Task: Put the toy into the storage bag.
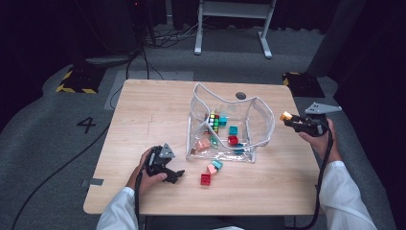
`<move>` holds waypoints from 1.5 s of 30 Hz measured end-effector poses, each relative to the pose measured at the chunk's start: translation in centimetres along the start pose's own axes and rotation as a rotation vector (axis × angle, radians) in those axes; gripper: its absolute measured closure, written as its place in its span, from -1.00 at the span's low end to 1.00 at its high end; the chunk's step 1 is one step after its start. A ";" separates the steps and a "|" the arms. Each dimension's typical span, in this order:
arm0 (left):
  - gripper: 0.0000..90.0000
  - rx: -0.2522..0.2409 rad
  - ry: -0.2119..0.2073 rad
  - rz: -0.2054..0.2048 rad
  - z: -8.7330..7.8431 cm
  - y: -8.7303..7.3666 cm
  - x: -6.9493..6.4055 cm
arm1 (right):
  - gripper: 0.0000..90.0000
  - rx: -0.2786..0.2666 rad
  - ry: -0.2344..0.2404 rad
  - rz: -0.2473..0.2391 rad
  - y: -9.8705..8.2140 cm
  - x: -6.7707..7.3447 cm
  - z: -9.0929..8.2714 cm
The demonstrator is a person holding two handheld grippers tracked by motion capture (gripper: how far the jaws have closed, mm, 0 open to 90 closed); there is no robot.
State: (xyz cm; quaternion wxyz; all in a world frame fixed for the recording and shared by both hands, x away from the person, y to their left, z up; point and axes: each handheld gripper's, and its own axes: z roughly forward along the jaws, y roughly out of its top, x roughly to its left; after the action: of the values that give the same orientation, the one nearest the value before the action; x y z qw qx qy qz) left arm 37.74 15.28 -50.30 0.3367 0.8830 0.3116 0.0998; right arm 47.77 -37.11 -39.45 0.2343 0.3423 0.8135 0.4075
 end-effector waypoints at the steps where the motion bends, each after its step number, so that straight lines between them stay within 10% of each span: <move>1: -0.91 0.006 0.011 -0.002 -0.1 0.0 0.0 | 0.49 -0.008 -0.002 -0.006 0.4 -0.1 -0.1; 21: -0.91 0.001 0.004 0.000 0.0 0.0 0.0 | 0.49 -0.131 0.065 -0.057 7.5 1.0 -2.8; 35: -0.91 -0.003 -0.004 -0.001 0.0 0.0 0.0 | 0.49 -0.148 0.198 -0.173 11.0 5.9 -1.5; 45: -0.91 0.001 0.001 -0.002 0.0 0.0 0.0 | 0.49 -0.057 0.288 -0.310 12.3 9.1 0.8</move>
State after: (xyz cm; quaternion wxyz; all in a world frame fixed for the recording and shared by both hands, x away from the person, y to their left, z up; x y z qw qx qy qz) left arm 37.73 15.29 -50.29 0.3360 0.8829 0.3126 0.0997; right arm 46.82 -24.51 -30.67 0.1849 0.1444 0.8697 0.4343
